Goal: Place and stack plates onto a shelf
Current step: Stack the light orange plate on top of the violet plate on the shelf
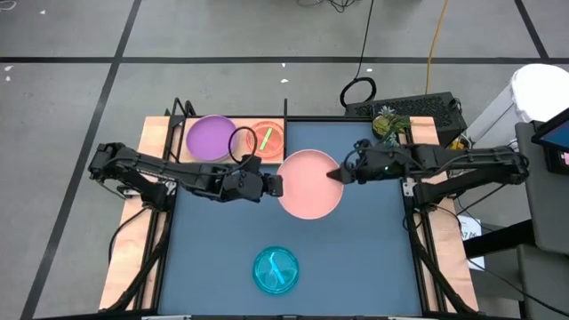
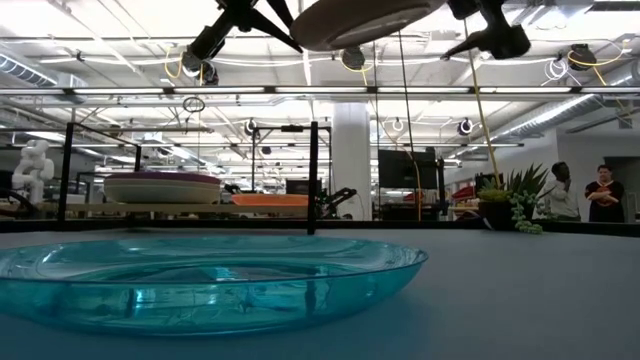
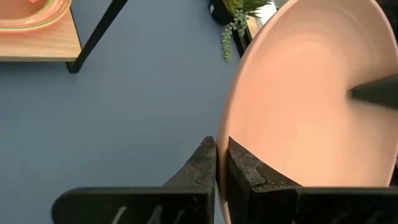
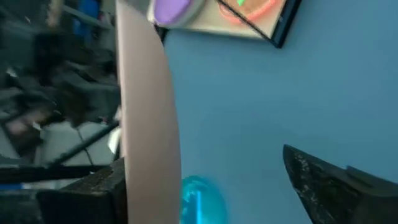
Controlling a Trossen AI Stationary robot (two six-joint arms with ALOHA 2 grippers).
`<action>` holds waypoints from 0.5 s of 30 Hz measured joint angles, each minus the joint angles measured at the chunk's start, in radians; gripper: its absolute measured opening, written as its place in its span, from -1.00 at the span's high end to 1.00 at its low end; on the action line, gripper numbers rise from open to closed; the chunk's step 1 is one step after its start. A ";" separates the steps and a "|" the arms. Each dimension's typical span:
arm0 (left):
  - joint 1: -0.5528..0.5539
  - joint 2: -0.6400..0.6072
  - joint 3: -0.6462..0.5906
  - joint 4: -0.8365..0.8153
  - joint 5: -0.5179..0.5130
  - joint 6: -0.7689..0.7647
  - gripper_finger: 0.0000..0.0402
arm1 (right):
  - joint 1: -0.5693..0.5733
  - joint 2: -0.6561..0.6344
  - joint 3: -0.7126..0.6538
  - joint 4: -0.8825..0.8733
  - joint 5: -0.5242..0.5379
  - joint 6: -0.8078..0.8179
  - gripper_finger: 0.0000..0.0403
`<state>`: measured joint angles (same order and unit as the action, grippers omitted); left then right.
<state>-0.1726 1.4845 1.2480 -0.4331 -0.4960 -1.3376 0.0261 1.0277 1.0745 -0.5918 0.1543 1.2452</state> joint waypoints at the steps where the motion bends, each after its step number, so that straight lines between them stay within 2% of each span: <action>1: 0.004 0.000 0.000 0.002 0.003 0.006 0.95 | -0.003 -0.008 0.000 0.008 -0.002 -0.002 -0.60; 9: 0.021 0.000 0.000 0.038 0.028 0.032 0.95 | -0.028 -0.035 0.000 0.101 -0.003 -0.029 -0.62; 15: 0.027 0.000 0.000 -0.023 0.038 0.034 0.95 | -0.042 -0.030 0.000 0.157 -0.018 -0.038 -0.67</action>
<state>-0.1452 1.4849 1.2480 -0.4559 -0.4581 -1.3033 -0.0160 0.9974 1.0744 -0.4351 0.1361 1.2074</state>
